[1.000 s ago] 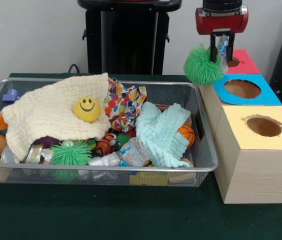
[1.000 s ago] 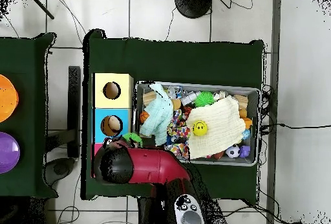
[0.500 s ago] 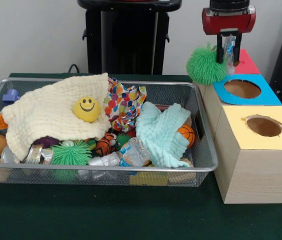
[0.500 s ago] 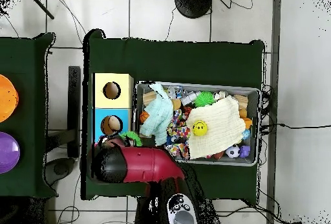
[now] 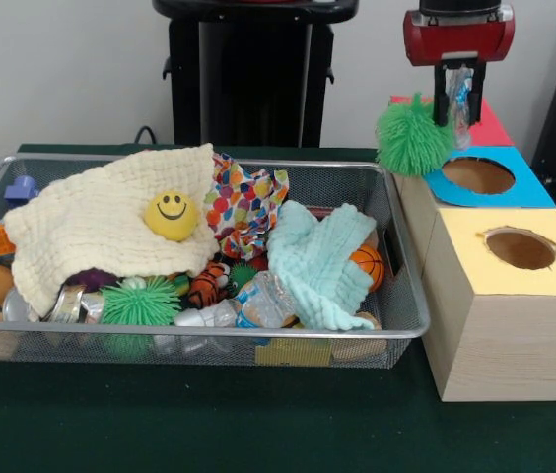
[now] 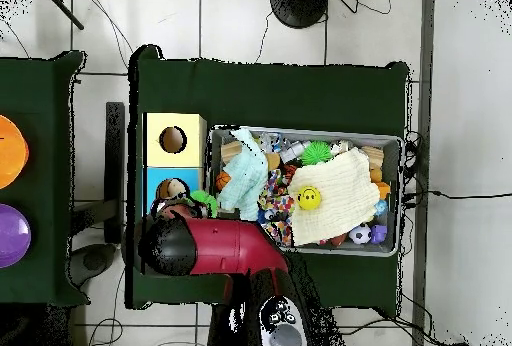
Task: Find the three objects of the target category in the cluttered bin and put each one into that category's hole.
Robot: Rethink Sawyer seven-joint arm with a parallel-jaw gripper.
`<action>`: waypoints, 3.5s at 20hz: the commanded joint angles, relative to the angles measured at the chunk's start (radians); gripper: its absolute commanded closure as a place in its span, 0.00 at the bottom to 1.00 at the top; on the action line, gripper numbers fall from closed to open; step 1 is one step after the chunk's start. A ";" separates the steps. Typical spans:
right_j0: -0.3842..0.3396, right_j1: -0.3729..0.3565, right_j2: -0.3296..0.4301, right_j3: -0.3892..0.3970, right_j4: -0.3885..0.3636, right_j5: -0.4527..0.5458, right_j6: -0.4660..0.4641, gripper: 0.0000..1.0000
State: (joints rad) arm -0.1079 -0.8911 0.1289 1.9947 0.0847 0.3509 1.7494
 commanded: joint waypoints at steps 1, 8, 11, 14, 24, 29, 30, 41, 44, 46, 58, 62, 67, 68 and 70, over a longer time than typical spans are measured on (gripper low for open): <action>0.018 0.054 -0.033 -0.081 -0.028 -0.002 0.137 1.00; 0.032 0.106 -0.062 -0.097 -0.044 -0.087 0.135 1.00; 0.020 0.122 -0.048 -0.081 -0.044 -0.121 0.129 1.00; 0.014 0.126 -0.038 -0.083 -0.030 -0.114 0.129 1.00; -0.017 0.103 0.019 -0.026 0.011 -0.096 0.139 1.00; -0.026 0.104 0.040 -0.013 0.021 -0.090 0.145 1.00; -0.024 0.105 0.040 -0.010 0.024 -0.090 0.151 1.00; 0.037 0.108 0.014 0.014 0.049 -0.125 0.224 1.00; 0.048 0.111 0.019 0.029 0.065 -0.139 0.246 1.00; 0.056 0.110 0.022 0.038 0.076 -0.144 0.257 1.00; 0.075 0.115 0.007 0.043 0.077 -0.147 0.199 0.00; 0.122 0.103 -0.046 0.047 0.109 -0.164 0.262 0.00; 0.181 0.087 -0.114 0.031 0.113 -0.182 0.275 0.00; 0.186 0.081 -0.118 0.030 0.116 -0.174 0.273 0.00; 0.183 0.074 -0.112 0.038 0.121 -0.176 0.266 0.00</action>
State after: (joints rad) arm 0.0621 -0.8105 0.0446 2.0163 0.1527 0.2322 1.7494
